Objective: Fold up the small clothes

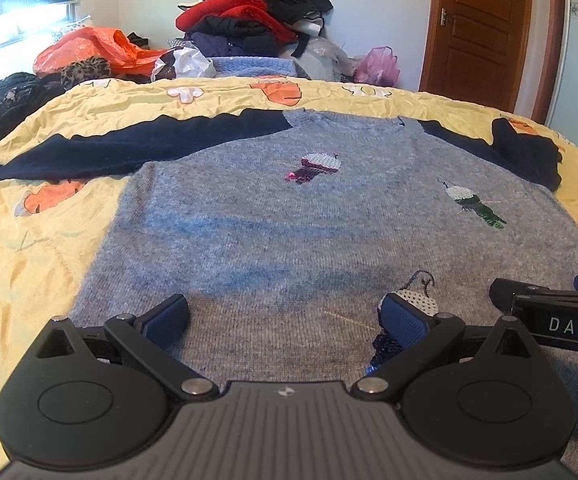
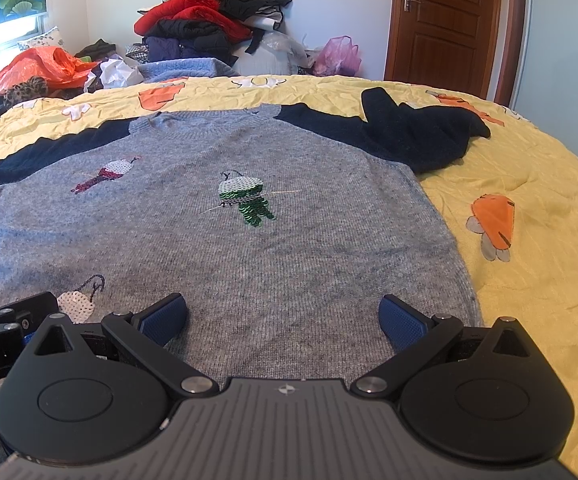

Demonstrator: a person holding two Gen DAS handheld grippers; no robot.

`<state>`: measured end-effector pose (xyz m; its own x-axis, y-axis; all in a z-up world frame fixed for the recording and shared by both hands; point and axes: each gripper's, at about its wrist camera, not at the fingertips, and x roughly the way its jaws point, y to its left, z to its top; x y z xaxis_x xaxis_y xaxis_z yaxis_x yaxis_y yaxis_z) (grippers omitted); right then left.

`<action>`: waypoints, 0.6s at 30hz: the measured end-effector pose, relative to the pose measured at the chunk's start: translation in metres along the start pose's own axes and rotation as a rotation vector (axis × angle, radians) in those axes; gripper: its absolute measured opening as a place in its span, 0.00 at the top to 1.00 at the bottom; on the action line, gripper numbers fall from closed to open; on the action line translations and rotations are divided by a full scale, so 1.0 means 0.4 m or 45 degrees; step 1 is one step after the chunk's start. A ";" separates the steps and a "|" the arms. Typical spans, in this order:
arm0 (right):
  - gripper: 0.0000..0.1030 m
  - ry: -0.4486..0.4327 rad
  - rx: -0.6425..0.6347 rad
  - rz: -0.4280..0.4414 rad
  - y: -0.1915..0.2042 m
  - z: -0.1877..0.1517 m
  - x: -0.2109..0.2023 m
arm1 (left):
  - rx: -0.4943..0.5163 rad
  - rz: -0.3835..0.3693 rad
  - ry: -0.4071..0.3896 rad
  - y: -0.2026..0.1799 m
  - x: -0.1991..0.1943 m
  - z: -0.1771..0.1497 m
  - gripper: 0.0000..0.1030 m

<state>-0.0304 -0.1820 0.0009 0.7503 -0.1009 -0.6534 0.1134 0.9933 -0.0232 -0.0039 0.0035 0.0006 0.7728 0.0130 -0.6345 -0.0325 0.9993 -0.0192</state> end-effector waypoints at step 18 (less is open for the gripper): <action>0.00 0.000 0.010 -0.014 -0.003 0.000 -0.002 | 0.005 0.022 0.002 0.002 -0.004 -0.002 0.00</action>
<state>-0.0311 -0.1830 0.0013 0.7488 -0.1122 -0.6533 0.1271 0.9916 -0.0246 -0.0056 0.0041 0.0009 0.7714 0.0302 -0.6356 -0.0436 0.9990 -0.0054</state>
